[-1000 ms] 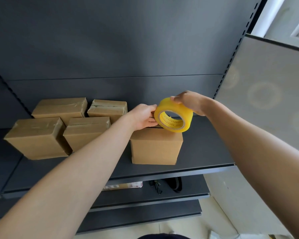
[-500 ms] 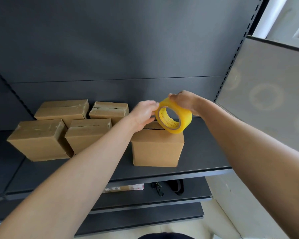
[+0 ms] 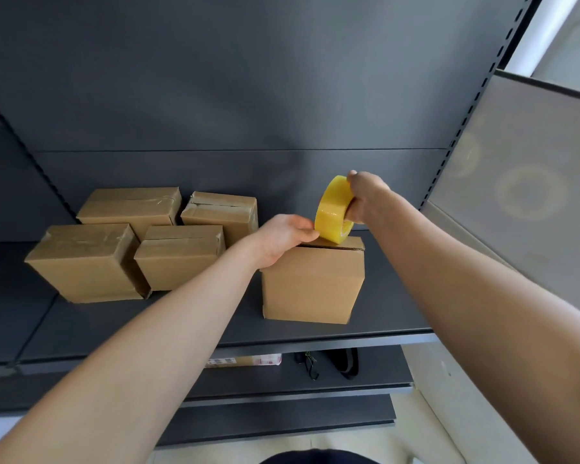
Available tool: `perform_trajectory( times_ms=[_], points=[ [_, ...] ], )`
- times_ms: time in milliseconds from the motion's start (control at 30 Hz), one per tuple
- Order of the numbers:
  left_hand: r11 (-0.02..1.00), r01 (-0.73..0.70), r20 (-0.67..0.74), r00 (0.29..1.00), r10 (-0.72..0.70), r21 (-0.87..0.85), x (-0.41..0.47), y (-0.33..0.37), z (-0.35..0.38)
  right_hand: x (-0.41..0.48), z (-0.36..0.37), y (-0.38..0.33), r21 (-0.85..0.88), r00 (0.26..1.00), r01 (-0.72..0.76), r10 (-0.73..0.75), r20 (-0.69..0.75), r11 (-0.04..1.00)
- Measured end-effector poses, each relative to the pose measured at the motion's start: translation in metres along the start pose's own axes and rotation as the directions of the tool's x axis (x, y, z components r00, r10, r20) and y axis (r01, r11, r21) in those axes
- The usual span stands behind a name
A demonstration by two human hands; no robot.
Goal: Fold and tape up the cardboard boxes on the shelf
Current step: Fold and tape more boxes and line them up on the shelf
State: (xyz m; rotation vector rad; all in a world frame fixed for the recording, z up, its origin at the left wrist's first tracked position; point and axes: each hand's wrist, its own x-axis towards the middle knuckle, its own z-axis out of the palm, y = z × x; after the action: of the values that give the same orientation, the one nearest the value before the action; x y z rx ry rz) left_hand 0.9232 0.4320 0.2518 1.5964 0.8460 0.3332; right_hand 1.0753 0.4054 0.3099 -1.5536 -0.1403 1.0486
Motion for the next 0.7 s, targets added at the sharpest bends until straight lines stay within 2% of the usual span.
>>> perform_trajectory(
  times_ms=[100, 200, 233, 333, 500, 567, 700],
  points=[
    [1.000, -0.027, -0.032, 0.999, 0.027, 0.001, 0.002, -0.003, 0.002, 0.003, 0.003, 0.002, 0.061, 1.000, -0.001, 0.002, -0.021, 0.998],
    [0.998, -0.053, -0.062, 0.997, 0.054, 0.020, 0.004, -0.006, 0.006, -0.001, 0.004, 0.003, 0.072, 1.000, 0.016, -0.017, 0.020, 0.997],
    [0.998, -0.056, -0.086, 0.995, 0.056, 0.002, 0.005, -0.007, 0.006, -0.001, 0.004, 0.004, 0.113, 1.000, 0.007, -0.010, 0.026, 0.994],
    [0.985, -0.050, -0.130, 0.991, 0.029, -0.165, 0.007, -0.010, 0.005, 0.001, 0.002, 0.005, 0.402, 0.994, -0.111, 0.108, 0.030, 0.909],
    [0.968, -0.041, -0.106, 0.994, 0.015, -0.248, 0.005, -0.013, 0.001, 0.000, -0.011, 0.019, 0.536, 0.978, -0.203, 0.199, 0.067, 0.819],
    [0.959, -0.039, -0.111, 0.994, 0.008, -0.282, 0.006, -0.015, -0.001, 0.006, -0.017, 0.024, 0.535, 0.973, -0.222, 0.220, 0.069, 0.815],
    [0.969, -0.056, -0.101, 0.994, 0.032, -0.241, 0.009, -0.018, 0.000, 0.014, -0.027, 0.036, 0.461, 0.977, -0.205, 0.208, 0.044, 0.863]
  ],
)
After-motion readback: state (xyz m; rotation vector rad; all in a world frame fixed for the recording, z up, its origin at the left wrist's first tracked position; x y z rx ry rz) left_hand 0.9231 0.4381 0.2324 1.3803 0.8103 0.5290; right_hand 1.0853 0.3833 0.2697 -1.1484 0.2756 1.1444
